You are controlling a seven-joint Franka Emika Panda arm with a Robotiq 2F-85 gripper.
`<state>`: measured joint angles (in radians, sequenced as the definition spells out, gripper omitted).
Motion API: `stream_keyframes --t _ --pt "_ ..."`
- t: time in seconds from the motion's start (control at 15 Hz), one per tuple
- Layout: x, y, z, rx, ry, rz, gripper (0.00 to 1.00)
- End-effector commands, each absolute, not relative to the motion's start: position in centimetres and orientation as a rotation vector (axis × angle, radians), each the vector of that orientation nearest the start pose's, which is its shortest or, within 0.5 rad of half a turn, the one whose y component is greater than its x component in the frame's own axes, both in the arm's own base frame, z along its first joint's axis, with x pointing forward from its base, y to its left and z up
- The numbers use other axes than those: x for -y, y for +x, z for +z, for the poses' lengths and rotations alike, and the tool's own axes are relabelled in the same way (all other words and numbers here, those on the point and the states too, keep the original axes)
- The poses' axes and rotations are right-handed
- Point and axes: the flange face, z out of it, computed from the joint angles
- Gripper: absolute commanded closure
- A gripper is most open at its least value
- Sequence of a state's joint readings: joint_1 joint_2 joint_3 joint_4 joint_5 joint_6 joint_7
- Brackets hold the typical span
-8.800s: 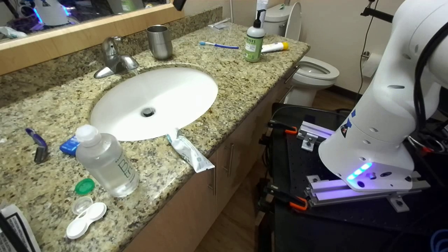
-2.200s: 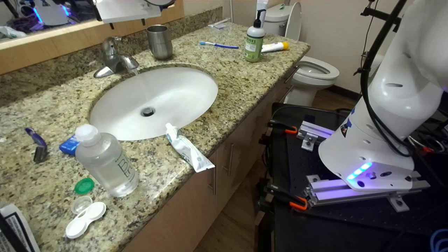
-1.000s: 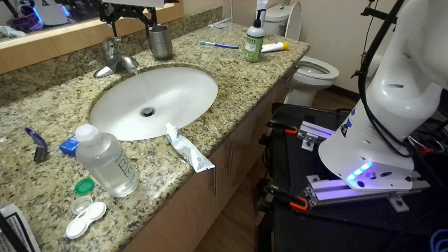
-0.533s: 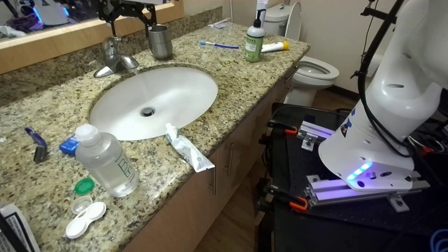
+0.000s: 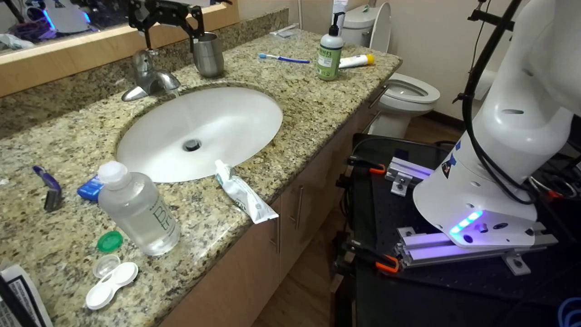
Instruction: Close the tap
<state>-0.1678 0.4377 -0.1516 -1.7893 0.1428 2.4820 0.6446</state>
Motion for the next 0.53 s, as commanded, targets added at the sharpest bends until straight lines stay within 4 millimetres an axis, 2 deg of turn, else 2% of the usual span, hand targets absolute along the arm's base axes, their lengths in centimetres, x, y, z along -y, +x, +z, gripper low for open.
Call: stream_keyframes --t 0.0,0.47 --pt "20.88 64.62 31.0 -1.541 -2.622 -0.213 0.0" --pt "21.46 65.3 31.16 -1.585 -2.583 -0.126 0.0"
